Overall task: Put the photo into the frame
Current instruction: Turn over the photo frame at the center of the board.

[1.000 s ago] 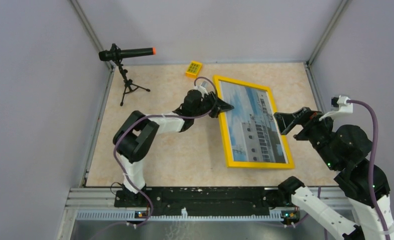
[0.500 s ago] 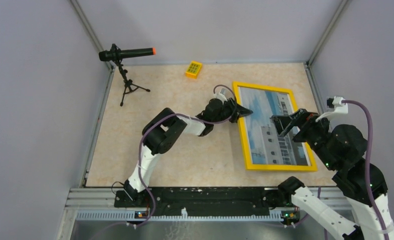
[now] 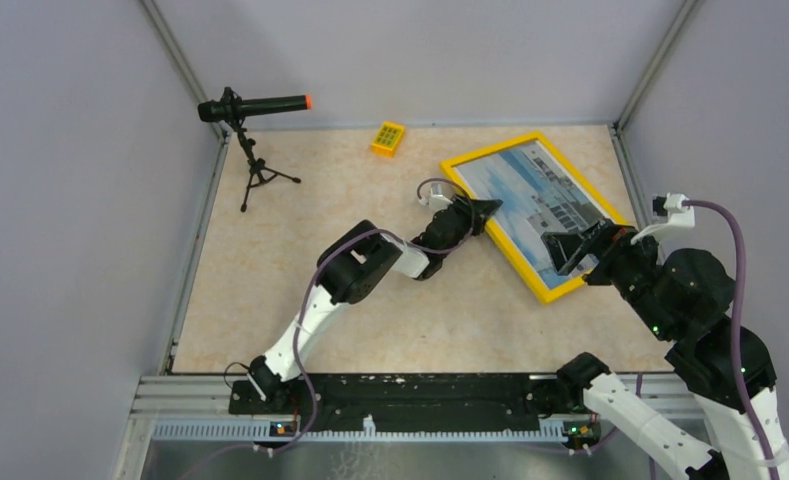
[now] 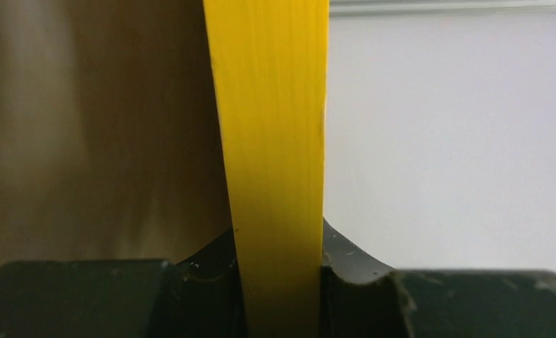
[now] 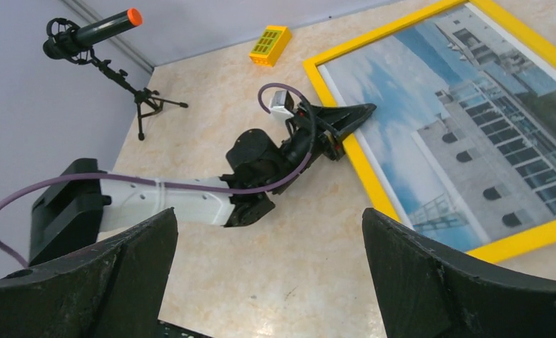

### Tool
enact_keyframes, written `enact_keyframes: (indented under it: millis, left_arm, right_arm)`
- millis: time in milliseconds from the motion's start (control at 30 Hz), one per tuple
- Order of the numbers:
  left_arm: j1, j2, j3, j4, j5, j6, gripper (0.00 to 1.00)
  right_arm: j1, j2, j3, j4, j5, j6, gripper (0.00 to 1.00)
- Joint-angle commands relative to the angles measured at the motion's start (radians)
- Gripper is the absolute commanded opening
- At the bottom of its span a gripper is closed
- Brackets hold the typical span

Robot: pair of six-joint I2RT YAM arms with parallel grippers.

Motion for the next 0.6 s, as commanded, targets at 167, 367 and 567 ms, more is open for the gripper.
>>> enact_keyframes:
  millis: [167, 367, 567]
  left_arm:
    - [-0.031, 0.123, 0.235, 0.087, -0.142, -0.041, 0.16]
    - [-0.036, 0.029, 0.190, -0.159, -0.124, -0.050, 0.62]
    - [-0.031, -0.075, 0.195, -0.549, -0.070, -0.088, 0.98]
  right_arm:
    - [0.005, -0.008, -0.006, 0.006, -0.010, 0.008, 0.99]
    - [0.007, -0.008, -0.004, 0.004, -0.005, 0.008, 0.99]
    - [0.006, -0.011, -0.006, 0.014, -0.005, 0.014, 0.99]
